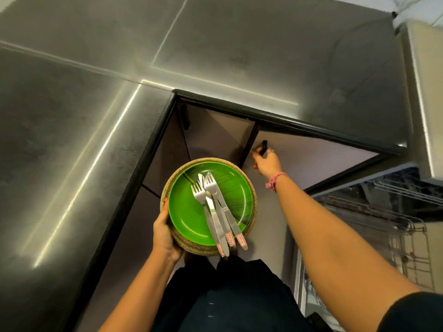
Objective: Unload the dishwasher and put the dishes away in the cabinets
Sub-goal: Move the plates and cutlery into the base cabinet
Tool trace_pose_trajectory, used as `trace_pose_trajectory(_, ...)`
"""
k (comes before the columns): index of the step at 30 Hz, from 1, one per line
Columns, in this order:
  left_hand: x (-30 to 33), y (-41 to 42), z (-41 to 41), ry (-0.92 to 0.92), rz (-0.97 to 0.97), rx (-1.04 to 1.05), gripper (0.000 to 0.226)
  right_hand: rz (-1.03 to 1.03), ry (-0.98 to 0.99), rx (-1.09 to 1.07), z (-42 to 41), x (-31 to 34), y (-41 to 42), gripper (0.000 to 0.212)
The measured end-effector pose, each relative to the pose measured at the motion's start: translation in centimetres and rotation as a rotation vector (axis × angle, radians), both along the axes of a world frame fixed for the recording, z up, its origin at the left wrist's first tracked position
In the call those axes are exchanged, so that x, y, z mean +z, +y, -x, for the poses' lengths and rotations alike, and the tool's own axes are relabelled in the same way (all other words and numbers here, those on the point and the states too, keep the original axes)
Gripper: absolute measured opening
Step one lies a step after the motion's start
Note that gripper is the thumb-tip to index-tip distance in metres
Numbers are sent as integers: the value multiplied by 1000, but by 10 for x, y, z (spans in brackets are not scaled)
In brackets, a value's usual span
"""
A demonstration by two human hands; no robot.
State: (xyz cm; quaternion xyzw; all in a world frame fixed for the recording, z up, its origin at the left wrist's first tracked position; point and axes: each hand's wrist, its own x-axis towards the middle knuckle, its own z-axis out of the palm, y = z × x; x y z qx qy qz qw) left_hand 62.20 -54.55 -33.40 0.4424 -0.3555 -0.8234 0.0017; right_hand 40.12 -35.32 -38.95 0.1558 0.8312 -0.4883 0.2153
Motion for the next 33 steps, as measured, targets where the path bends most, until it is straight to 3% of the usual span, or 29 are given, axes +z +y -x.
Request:
trace_pose_trajectory(5, -3, -17, -3, 1, 19, -101, 34, -7, 4, -68, -51, -10, 13, 14)
trace_pose_trajectory(11, -6, -24, -16, 21, 7, -217, 30, -44, -7, -147, -108, 7, 25, 29)
trace_pose_trajectory(20, -7, -14, -31, -14, 8, -318, 37, -105, 33, -149, -168, 15, 60, 36)
trace_pose_trajectory(33, -1, 54, -56, 45, -40, -307, 26, -268, 65, -78, -233, 4, 159, 26)
